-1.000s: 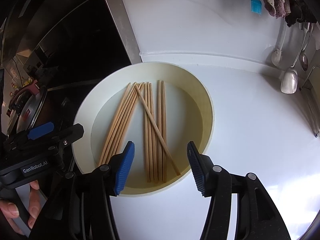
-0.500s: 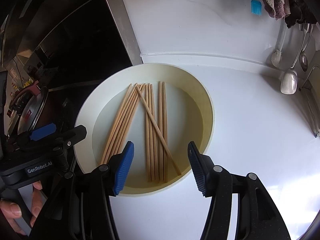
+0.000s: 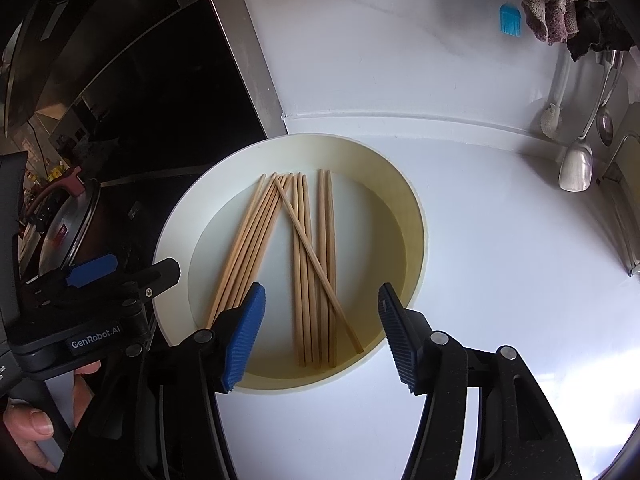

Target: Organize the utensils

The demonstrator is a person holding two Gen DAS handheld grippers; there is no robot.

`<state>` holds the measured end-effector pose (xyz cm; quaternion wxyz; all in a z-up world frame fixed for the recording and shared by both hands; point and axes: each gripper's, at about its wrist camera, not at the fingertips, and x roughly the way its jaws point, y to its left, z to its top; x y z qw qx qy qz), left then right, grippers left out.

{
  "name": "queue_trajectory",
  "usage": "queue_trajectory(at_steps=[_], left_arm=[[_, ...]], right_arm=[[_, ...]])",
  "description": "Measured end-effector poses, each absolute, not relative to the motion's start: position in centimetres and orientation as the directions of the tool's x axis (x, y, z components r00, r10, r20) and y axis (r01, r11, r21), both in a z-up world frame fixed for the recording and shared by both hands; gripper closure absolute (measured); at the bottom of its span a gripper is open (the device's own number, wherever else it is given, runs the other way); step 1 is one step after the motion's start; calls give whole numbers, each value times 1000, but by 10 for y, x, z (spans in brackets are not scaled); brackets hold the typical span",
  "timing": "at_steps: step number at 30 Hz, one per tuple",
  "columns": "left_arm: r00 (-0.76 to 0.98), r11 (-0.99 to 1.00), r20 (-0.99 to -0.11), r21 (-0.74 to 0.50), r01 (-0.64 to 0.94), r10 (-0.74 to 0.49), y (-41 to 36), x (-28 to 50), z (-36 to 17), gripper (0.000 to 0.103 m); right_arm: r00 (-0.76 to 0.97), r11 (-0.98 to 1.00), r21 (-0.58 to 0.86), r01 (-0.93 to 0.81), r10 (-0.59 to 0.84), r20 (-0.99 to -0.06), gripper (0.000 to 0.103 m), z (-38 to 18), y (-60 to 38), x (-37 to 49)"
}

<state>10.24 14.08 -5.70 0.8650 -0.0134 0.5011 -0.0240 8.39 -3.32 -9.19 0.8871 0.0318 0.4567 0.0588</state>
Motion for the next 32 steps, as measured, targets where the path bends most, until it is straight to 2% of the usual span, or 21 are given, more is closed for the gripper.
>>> queue_trajectory(at_steps=[30, 32], left_arm=[[491, 1000, -871, -18, 14, -23, 139, 95, -54, 10], [495, 1000, -869, -9, 14, -14, 138, 93, -51, 10]], right_arm=[[574, 990, 119, -75, 140, -807, 47, -91, -30, 81], [576, 990, 122, -74, 142, -805, 44, -91, -32, 80]])
